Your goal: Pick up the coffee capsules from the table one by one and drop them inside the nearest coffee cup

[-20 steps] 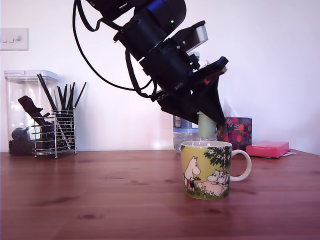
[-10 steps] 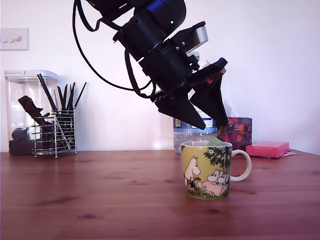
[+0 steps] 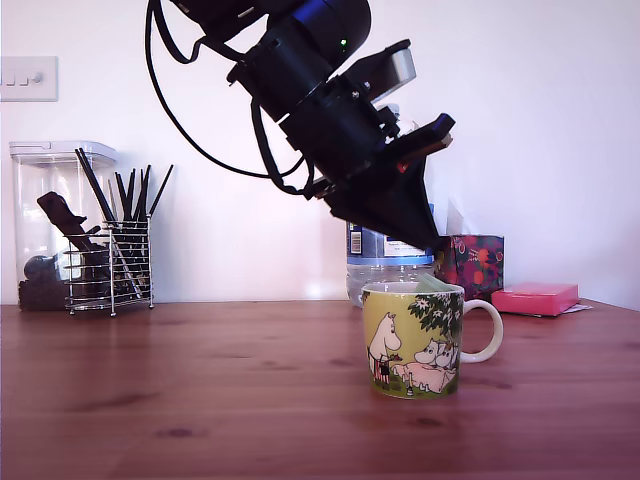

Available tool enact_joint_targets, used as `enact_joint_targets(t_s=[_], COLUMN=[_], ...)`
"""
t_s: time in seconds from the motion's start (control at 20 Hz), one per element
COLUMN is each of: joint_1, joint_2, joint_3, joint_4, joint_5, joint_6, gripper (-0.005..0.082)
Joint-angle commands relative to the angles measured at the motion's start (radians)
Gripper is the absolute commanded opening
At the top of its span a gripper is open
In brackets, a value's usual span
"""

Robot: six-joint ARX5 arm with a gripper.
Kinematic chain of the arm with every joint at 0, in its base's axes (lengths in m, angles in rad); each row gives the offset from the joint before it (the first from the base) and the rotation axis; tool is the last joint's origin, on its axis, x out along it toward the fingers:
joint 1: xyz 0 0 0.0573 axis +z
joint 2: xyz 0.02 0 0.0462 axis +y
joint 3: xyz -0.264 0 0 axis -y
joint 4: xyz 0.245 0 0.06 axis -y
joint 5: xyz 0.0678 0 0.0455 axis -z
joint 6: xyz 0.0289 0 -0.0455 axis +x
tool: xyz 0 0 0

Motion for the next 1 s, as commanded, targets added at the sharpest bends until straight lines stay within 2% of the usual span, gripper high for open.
enact_joint_targets(t_s=[0.0, 0.5, 0.8, 0.95], joint_1=[0.016, 0.195, 0.333, 0.399], joint_2=[-0.066, -0.373, -0.597, -0.701], joint_3=[-0.068, -0.467, -0.679, -0.79], joint_4=[0.043, 0.296, 0.373, 0.375], joint_5=[0.001, 0.001, 0.0, 0.001], joint_6=[0.005, -0.006, -0.076, -0.084], gripper=[-0.0019, -0.0019, -0.0019, -0.0019])
